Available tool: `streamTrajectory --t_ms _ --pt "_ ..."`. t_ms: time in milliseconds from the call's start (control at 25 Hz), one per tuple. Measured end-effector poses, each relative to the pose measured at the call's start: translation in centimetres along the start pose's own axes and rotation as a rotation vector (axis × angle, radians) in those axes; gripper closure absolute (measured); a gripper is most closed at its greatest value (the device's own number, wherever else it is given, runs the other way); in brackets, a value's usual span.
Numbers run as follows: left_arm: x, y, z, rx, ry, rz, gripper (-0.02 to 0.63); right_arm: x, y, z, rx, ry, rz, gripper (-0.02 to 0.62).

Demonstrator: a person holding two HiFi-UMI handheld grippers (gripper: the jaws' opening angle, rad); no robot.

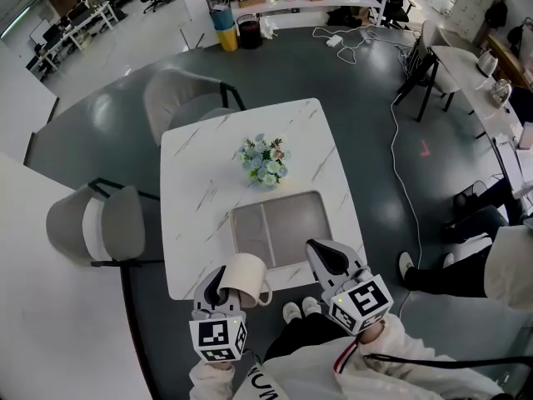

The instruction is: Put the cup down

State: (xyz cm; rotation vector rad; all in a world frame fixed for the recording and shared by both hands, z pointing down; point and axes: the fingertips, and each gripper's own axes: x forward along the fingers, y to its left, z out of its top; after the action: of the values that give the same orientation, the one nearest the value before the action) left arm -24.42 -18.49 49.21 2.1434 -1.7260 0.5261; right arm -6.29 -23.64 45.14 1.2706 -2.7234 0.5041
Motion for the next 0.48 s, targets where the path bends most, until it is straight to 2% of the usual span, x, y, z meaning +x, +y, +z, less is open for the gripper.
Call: streamTrajectory --t_ms 480 --pt "5.0 2.1 -1.0 0.048 0.086 -0.006 0.560 3.2 -1.7 -0.5 -0.024 0.008 -0.020 0.591"
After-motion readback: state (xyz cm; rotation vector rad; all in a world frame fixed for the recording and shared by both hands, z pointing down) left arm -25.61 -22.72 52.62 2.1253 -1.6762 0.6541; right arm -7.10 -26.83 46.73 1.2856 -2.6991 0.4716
